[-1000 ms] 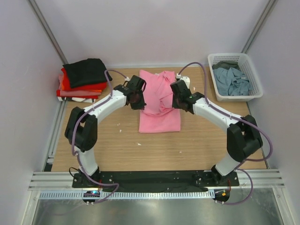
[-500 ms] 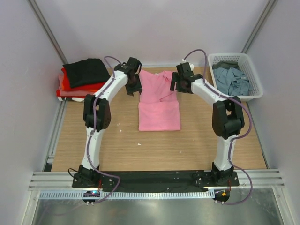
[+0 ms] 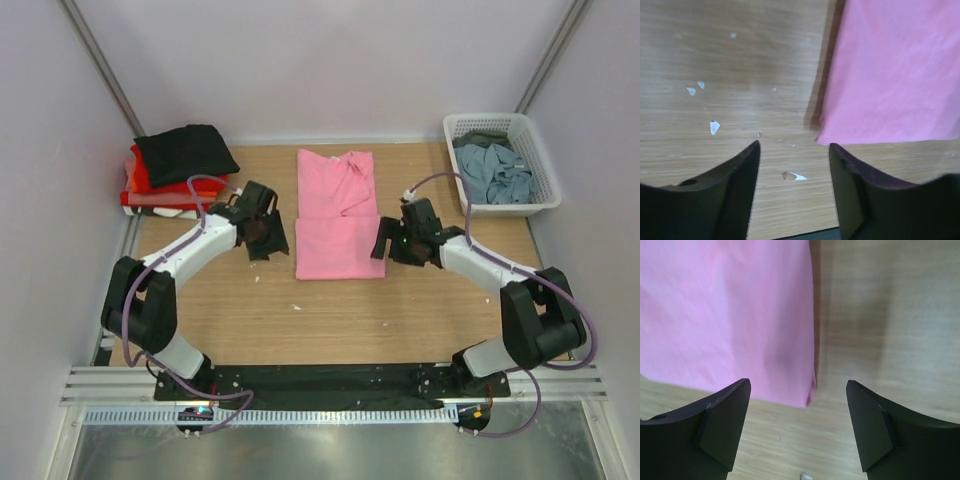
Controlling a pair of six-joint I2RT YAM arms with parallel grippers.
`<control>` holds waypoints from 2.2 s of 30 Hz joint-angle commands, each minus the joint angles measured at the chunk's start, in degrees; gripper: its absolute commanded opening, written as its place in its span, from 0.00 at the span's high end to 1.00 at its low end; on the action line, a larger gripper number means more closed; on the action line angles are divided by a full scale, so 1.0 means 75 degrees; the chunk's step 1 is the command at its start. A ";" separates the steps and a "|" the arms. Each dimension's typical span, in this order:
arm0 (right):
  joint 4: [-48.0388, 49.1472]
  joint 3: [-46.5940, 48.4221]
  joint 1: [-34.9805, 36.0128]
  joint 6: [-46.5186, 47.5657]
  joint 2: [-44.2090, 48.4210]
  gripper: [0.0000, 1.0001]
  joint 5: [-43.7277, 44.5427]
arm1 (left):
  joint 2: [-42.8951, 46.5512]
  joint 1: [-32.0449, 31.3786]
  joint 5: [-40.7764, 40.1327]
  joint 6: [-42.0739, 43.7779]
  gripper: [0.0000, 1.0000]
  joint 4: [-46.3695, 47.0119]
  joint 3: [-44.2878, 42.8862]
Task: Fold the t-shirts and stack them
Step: Fold the tshirt
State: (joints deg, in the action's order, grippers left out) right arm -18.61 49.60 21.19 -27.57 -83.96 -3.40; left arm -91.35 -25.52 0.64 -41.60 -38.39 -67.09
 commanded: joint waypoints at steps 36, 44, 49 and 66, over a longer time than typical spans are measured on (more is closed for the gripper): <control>0.2153 -0.2091 -0.0001 -0.0765 0.0145 0.63 -0.0883 | -0.0195 -0.0652 0.0945 -0.1414 0.40 0.4029 0.2945; 0.2235 -0.2067 -0.0001 -0.0754 0.0004 0.73 -0.0941 | -0.0371 -0.0851 0.0875 -0.1507 0.51 0.4099 0.3098; 0.2200 -0.2044 -0.0001 -0.0730 0.0027 0.85 -0.0941 | -0.0394 -0.0980 0.0793 -0.1601 0.56 0.4146 0.3156; 0.1346 -0.2464 0.0010 -0.0800 0.1583 0.99 -0.1222 | -0.0172 -0.1436 0.0747 -0.1660 1.00 0.3948 0.3332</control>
State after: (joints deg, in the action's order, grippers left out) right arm -5.48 32.82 21.19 -33.34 -77.84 -11.31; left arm -94.04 -34.30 8.05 -54.94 -3.73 -44.51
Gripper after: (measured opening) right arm 0.034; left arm 0.024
